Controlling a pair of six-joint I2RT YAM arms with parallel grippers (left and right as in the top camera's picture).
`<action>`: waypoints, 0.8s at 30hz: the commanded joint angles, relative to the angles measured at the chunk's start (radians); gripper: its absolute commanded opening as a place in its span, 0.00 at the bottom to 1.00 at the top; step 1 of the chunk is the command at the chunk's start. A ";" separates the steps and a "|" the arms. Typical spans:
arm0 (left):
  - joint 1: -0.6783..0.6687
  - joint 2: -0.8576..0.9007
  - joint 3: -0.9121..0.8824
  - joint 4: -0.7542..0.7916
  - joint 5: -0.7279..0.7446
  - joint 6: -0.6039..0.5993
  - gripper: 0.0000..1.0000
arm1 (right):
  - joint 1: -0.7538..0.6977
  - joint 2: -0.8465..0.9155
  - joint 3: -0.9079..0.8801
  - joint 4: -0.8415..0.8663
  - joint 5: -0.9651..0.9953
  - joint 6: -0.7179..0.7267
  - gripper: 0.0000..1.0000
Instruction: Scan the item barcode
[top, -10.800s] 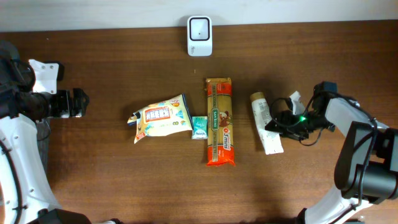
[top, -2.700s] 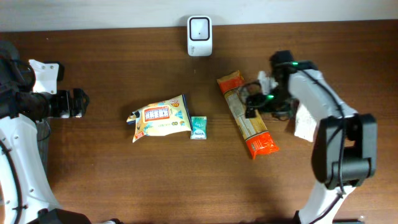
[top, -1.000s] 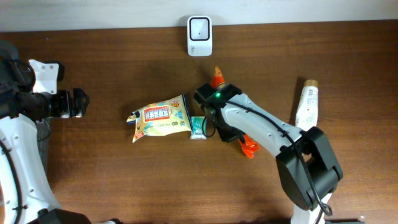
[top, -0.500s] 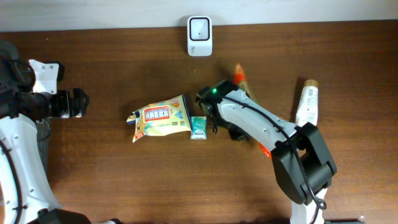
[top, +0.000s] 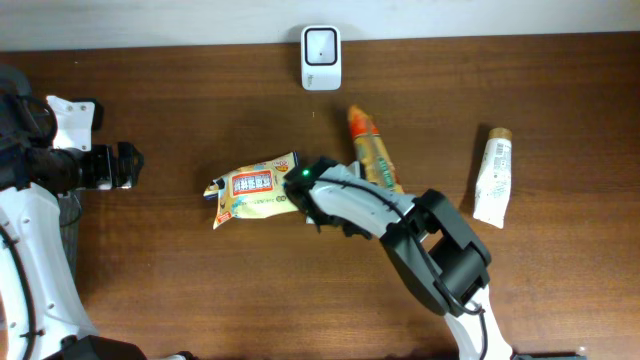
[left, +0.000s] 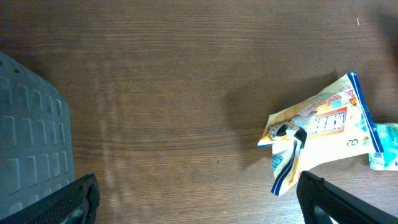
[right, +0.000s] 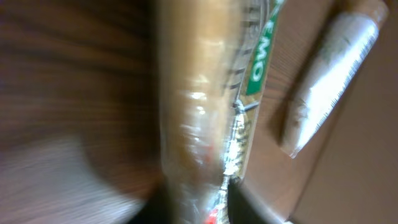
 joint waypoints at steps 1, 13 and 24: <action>0.002 0.000 -0.002 0.001 0.003 0.013 0.99 | -0.002 -0.003 0.013 0.017 -0.051 -0.060 0.52; 0.002 0.000 -0.002 0.001 0.003 0.013 0.99 | -0.315 -0.006 0.024 0.141 -0.528 -0.389 0.72; 0.002 0.000 -0.002 0.001 0.003 0.013 0.99 | -0.535 -0.079 0.033 0.145 -1.196 -0.740 0.04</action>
